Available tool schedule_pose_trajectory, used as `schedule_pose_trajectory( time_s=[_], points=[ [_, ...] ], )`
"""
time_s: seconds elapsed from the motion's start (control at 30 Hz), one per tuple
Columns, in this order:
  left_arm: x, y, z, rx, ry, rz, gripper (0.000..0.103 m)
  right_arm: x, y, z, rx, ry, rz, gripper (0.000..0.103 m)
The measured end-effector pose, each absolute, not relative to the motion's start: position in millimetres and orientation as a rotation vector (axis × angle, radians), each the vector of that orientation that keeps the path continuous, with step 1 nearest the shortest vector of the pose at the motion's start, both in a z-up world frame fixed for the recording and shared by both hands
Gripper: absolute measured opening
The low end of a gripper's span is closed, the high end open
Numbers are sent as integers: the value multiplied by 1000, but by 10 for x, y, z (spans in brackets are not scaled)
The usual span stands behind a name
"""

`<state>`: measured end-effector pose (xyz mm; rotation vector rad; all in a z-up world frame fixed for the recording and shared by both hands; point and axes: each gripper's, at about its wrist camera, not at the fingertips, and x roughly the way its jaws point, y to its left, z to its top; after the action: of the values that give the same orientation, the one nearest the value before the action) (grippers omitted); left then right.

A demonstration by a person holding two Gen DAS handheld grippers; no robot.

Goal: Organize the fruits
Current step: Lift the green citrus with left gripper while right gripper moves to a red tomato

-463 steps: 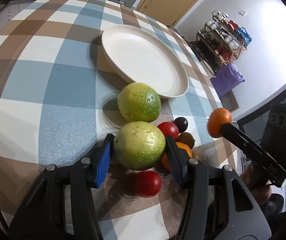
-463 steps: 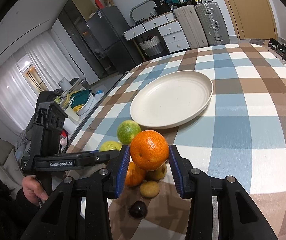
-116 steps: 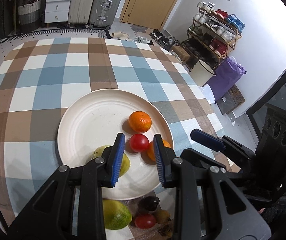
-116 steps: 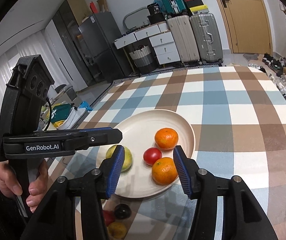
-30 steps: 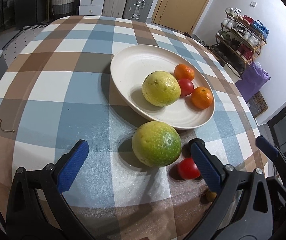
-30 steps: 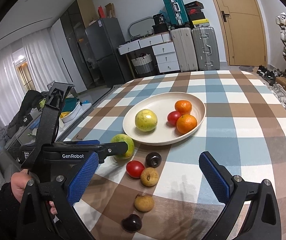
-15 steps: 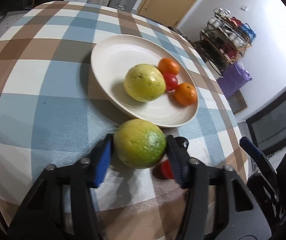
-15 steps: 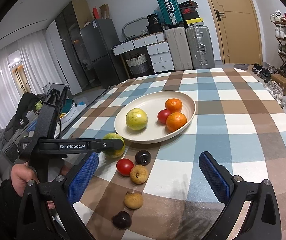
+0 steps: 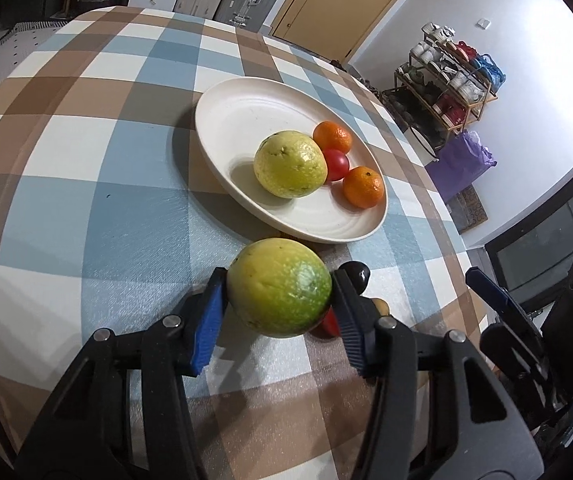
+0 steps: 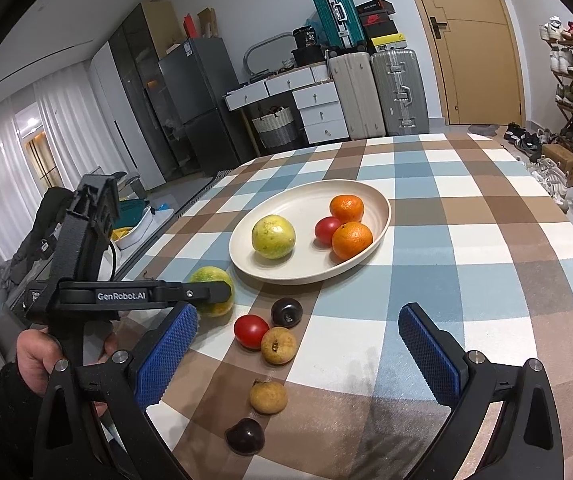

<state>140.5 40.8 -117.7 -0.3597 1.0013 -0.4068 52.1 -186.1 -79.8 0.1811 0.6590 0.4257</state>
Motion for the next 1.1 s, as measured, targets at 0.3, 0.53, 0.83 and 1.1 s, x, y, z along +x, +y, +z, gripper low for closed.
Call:
schedule_pose_trajectory(
  time_s=[0.3, 0.53, 0.83, 1.1],
  points=[
    [1240, 584, -1033, -367, 947, -378, 49, 550, -1764, -843, 169, 678, 463, 102],
    [1139, 758, -975, -389, 927, -359, 49, 620, -1596, -926, 154, 722, 517, 102],
    [1058, 933, -928, -411, 904, -342, 49, 729, -1361, -1043, 99, 790, 563, 88],
    [1063, 1040, -977, -443, 906, -351, 49, 809, -1182, -1117, 39, 836, 572, 79]
  ],
)
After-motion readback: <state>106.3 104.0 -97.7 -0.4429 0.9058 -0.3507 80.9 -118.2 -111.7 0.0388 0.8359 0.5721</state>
